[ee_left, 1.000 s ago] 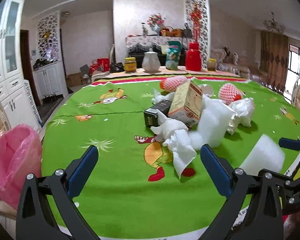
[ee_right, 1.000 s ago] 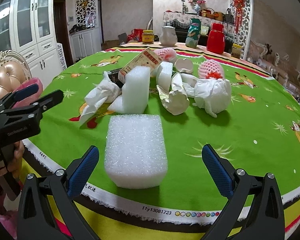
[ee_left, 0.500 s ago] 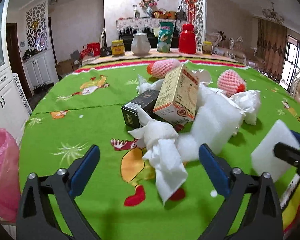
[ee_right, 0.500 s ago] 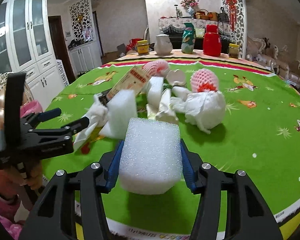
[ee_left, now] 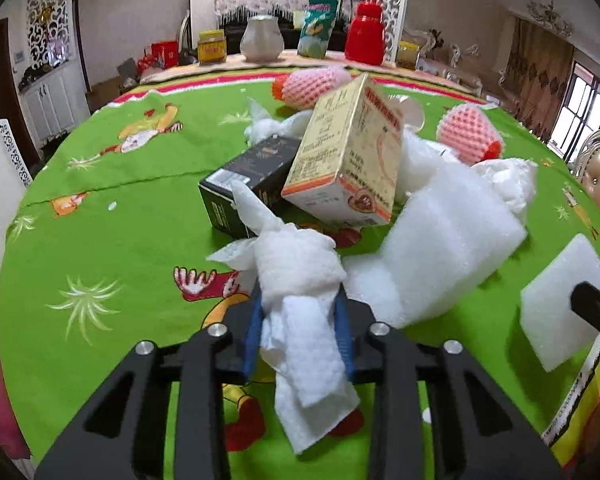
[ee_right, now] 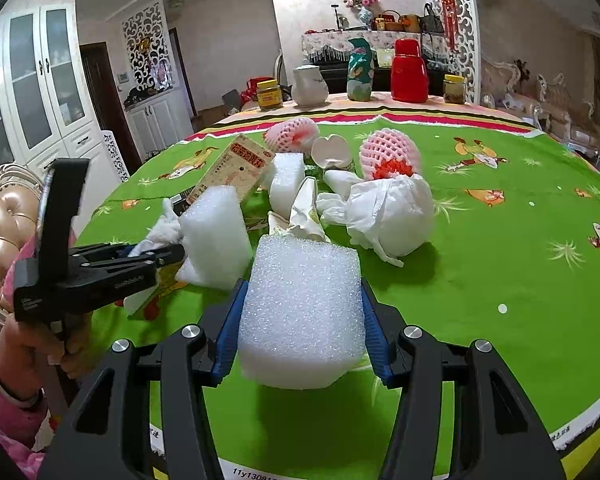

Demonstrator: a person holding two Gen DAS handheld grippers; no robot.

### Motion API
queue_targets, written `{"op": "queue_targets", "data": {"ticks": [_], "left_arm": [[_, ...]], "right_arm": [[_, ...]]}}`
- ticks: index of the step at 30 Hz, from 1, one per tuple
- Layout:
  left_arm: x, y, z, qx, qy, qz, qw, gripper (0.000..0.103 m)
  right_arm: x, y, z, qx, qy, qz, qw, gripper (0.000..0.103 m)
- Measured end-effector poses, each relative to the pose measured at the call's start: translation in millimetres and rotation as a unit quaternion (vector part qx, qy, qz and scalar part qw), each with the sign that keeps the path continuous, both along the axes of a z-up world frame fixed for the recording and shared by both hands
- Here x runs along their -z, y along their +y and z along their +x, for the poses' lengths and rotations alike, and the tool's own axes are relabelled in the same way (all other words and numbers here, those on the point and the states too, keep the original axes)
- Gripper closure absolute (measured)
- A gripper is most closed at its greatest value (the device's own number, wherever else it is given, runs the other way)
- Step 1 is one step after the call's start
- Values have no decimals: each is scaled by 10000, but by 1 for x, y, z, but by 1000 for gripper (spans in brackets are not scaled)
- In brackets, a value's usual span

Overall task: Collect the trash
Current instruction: 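Grasp the white foam block with the right tool while the left tool grasps a crumpled tissue, then carry both items to the pink bin and open the left tool over it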

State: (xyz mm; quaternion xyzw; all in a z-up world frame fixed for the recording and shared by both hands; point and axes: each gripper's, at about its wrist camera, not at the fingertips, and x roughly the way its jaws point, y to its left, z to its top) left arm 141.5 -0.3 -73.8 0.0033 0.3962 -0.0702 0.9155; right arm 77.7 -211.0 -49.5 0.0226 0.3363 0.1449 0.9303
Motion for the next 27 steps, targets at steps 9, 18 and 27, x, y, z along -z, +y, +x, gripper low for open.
{"op": "queue_targets", "data": {"ticks": [9,18,27], "left_arm": [[-20,24,-42,-27,-538,-94,9985,75],[-40,70,-93,-332,-1251,56,9916,75],[-66,138,-140,-1027,-1911,385,9754,75]], "right_arm": [[-10,23,-7,-199,-100,-46,9997,52],[-18,78,-8,-687,-136,-68,9975,52],[-28,172,-5,-1661,-167,-45,9860,52]]}}
